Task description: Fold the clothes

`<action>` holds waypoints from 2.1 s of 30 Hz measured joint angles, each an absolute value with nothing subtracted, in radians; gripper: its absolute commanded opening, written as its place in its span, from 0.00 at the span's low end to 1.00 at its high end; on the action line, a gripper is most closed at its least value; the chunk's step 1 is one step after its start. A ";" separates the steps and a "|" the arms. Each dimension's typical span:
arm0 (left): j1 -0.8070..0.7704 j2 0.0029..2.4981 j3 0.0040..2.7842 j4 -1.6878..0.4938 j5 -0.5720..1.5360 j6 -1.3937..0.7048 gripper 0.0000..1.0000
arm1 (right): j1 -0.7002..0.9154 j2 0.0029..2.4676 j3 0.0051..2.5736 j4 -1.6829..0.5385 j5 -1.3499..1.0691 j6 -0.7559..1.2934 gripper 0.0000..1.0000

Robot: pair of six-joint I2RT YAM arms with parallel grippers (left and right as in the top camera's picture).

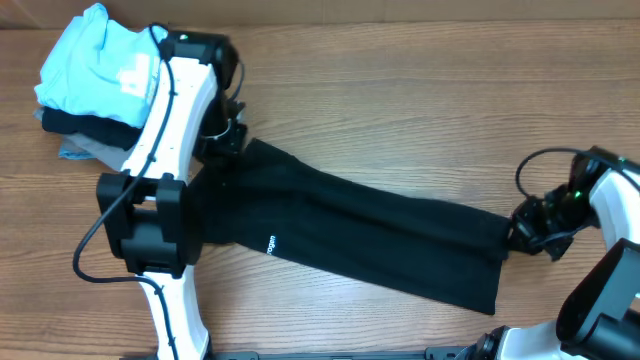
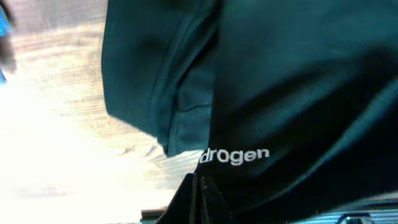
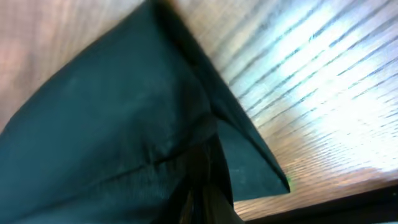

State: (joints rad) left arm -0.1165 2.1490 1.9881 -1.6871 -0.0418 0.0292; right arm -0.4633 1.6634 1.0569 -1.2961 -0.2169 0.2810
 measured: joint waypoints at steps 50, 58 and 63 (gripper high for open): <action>-0.353 2.096 1.655 -1.274 0.121 0.080 0.47 | -0.463 1.654 0.964 -1.182 -0.230 0.360 0.49; -0.365 2.096 1.572 -1.227 0.083 0.078 0.04 | -0.463 1.654 0.964 -1.177 -0.233 0.340 0.48; -0.365 2.096 1.571 -1.332 0.120 0.078 0.04 | -0.463 1.654 0.964 -1.178 -0.232 0.339 0.48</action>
